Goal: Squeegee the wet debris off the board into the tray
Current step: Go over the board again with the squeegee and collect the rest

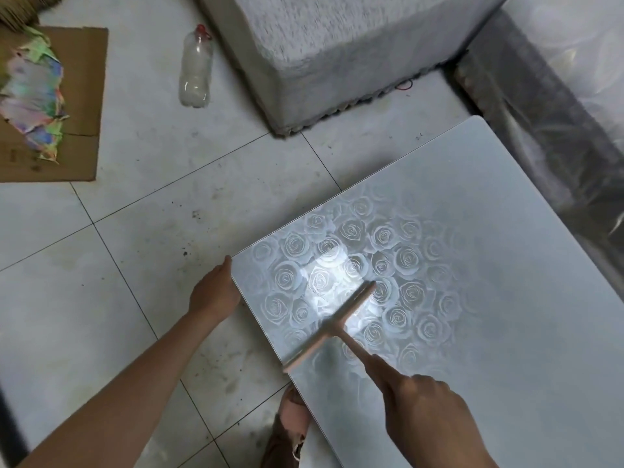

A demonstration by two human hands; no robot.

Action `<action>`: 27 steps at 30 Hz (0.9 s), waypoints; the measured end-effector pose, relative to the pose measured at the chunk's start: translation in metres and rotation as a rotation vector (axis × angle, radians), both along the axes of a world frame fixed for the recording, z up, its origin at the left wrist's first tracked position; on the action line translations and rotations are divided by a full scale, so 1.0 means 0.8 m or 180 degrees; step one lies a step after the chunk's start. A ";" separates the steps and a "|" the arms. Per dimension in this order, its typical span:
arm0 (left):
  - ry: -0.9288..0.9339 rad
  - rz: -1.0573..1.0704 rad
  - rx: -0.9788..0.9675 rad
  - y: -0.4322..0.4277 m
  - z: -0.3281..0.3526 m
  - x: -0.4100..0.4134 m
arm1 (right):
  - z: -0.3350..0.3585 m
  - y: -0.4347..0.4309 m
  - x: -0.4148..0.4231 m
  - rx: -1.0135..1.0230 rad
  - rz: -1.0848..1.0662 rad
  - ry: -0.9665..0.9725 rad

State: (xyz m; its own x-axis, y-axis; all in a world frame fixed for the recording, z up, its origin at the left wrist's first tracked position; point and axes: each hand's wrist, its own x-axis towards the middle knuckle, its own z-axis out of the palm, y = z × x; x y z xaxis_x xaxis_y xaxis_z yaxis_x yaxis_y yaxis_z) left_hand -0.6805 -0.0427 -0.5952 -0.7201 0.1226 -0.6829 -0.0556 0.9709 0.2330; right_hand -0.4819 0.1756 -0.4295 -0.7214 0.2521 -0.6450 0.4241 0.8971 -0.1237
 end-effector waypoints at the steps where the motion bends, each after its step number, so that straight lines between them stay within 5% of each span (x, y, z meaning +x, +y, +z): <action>1: 0.0005 0.0071 -0.0010 -0.001 0.001 -0.003 | 0.003 -0.001 -0.013 -0.0125 0.0059 0.0153; 8: -0.0022 -0.0354 -0.0009 -0.021 0.006 -0.033 | -0.022 -0.049 -0.156 -0.0515 0.1158 0.0637; 14: 0.0020 -0.0695 -0.0359 -0.013 0.012 -0.037 | -0.008 -0.015 -0.096 -0.0422 0.0876 0.0394; 21: -0.0053 -0.1007 -0.0613 -0.015 0.017 -0.039 | -0.016 -0.058 -0.137 -0.0624 0.1475 0.0586; 27: 0.0675 -0.2305 -0.1332 -0.011 0.016 -0.021 | -0.042 -0.008 -0.075 -0.0341 0.0604 0.0365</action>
State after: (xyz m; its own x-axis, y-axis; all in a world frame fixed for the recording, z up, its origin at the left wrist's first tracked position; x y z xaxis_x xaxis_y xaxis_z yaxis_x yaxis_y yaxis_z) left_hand -0.6974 -0.0515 -0.5825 -0.6791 0.3693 -0.6344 0.6146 0.7586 -0.2164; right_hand -0.5421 0.1694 -0.4634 -0.8193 0.0398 -0.5720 0.2271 0.9385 -0.2600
